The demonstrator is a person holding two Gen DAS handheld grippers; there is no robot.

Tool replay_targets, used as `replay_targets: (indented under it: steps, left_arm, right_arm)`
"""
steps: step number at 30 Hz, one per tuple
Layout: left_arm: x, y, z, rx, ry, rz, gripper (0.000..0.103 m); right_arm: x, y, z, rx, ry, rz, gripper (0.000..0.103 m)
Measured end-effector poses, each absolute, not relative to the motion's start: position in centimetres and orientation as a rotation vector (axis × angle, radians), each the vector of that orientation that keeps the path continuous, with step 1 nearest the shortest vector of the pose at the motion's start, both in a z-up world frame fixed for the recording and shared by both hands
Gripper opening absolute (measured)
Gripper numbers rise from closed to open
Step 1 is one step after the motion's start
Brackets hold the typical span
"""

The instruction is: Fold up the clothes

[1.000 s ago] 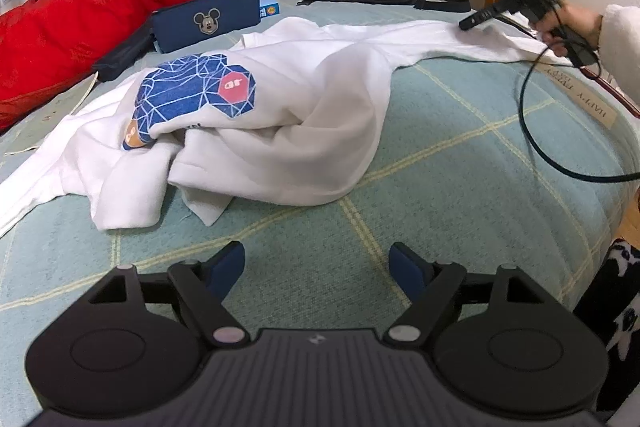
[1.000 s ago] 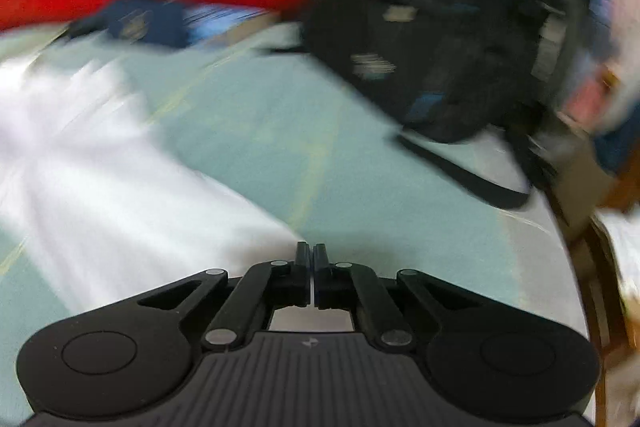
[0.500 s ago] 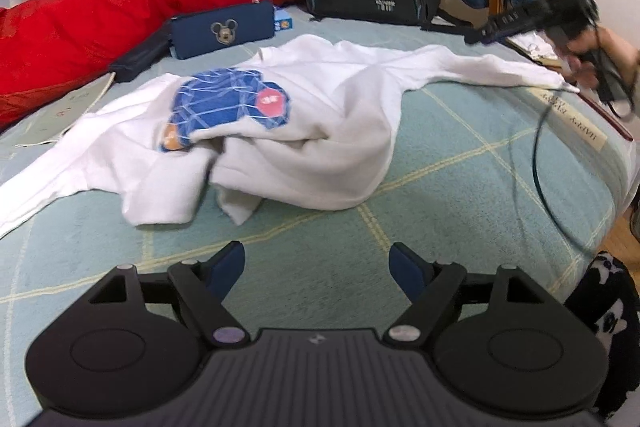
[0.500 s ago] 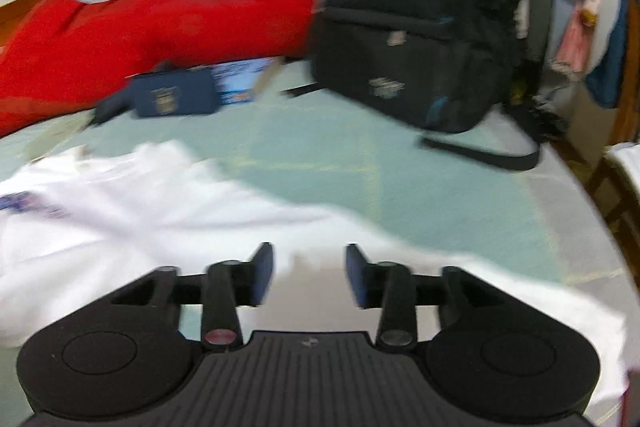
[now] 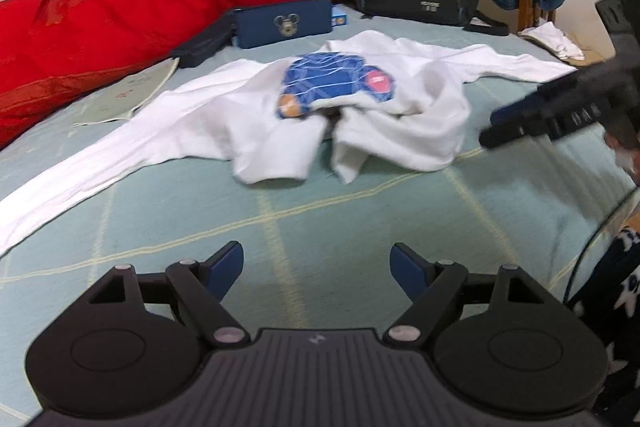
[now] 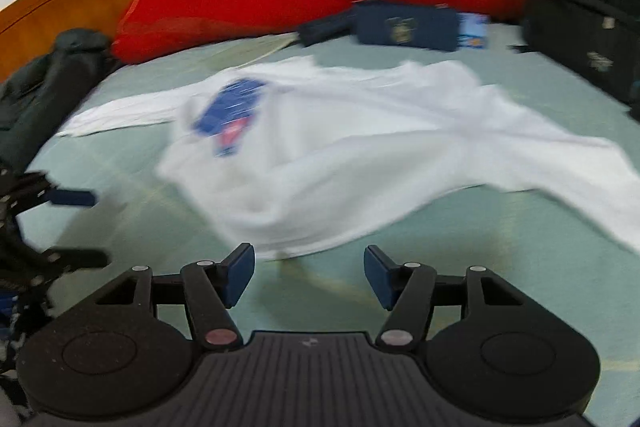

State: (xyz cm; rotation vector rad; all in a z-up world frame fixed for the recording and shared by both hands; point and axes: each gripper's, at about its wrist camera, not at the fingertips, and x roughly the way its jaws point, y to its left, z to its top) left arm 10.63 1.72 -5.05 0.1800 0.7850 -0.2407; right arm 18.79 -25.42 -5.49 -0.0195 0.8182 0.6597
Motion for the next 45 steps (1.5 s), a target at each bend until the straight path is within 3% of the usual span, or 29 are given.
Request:
replay_targets:
  steps: [14, 30, 38, 43, 45]
  left_arm:
    - [13.0, 3.4, -6.6, 0.165, 0.836, -0.395, 0.081]
    - [25.5, 2.3, -5.4, 0.111, 0.631, -0.502, 0.081]
    - [25.2, 3.7, -7.2, 0.072, 0.664, -0.464, 0.080]
    - [23.9, 3.8, -8.6, 0.046, 0.676, -0.462, 0.076]
    - [23.7, 3.7, -8.8, 0.020, 0.675, -0.454, 0.064]
  right_arm:
    - [20.2, -16.8, -6.7, -0.066, 0.825, 0.783, 0.067]
    - [30.2, -20.2, -2.1, -0.111, 0.640, 0.613, 0.067]
    - [31.5, -24.1, -3.4, -0.010, 0.671, 0.516, 0.067]
    - [28.2, -24.4, -4.5, -0.083, 0.667, 0.529, 0.067]
    - [26.8, -24.0, -4.9, -0.126, 0.654, 0.549, 0.067]
